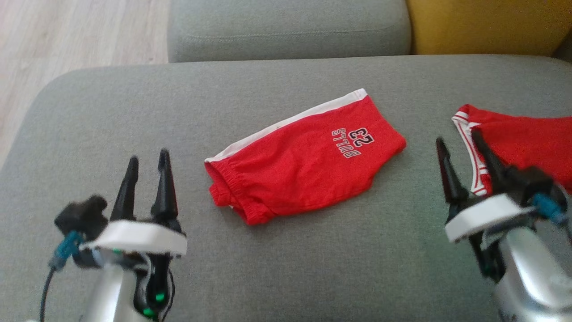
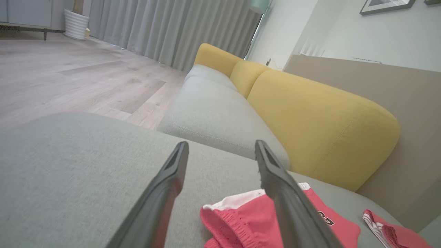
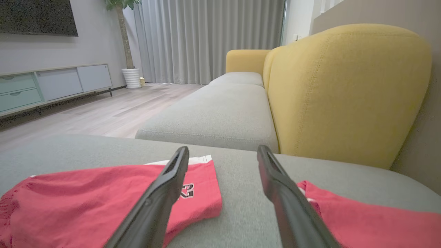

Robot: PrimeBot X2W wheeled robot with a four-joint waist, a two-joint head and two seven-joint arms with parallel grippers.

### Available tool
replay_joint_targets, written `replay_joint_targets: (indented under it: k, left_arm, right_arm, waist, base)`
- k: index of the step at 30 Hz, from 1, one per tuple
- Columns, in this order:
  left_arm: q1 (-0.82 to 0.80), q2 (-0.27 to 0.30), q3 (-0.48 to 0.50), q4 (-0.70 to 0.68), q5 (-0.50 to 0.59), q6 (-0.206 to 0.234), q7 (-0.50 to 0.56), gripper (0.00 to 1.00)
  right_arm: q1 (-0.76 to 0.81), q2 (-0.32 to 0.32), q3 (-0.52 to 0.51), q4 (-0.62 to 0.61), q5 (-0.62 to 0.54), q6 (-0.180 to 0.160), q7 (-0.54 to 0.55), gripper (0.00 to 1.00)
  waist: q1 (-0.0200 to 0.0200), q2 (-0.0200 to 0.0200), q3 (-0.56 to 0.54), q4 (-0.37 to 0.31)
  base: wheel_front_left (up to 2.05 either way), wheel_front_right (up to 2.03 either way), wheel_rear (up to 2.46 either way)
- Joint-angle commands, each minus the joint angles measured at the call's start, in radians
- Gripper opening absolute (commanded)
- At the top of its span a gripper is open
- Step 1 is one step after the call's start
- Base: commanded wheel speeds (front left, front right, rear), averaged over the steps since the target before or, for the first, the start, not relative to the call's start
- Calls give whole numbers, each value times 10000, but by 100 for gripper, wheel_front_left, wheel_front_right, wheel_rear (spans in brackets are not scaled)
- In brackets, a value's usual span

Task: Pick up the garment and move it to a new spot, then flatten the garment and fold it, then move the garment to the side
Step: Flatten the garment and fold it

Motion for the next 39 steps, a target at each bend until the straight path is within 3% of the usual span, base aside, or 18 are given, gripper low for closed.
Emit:
replay_joint_targets:
  k: [1,7,16,24,30,39]
  left_arm:
    - [-210,42,509,-380,153,-65,-54,100]
    - [589,-182,791,-324,883,-343,-54,100]
    - [275,-216,768,-280,754,-458,-54,100]
    - [-30,-218,271,-240,444,-376,-55,100]
    - [-286,-219,-53,-224,380,-311,-55,100]
    - [-545,-219,-722,-187,231,-192,-55,100]
  right_arm:
    - [-123,107,-24,-445,-240,33,-108,100]
    - [758,795,-528,-1006,-1481,33,120,100]
    - [1023,1213,-1111,-1488,-2188,33,678,100]
    - [337,1854,-1700,-1067,223,33,2138,100]
    - [-410,2006,-2637,-19,1628,33,3455,100]
    - [-1496,2059,-3759,1694,2282,33,4779,100]
  waist:
    - [0,-1,-76,-107]
    - [0,-1,-103,-250]
    - [0,-1,293,64]
    - [0,-1,948,680]
    - [0,-1,1426,1311]
    - [0,-1,1809,2197]
  base:
    - [0,0,0]
    - [0,0,0]
    - [0,0,0]
    - [0,0,0]
    - [0,0,0]
    - [0,0,0]
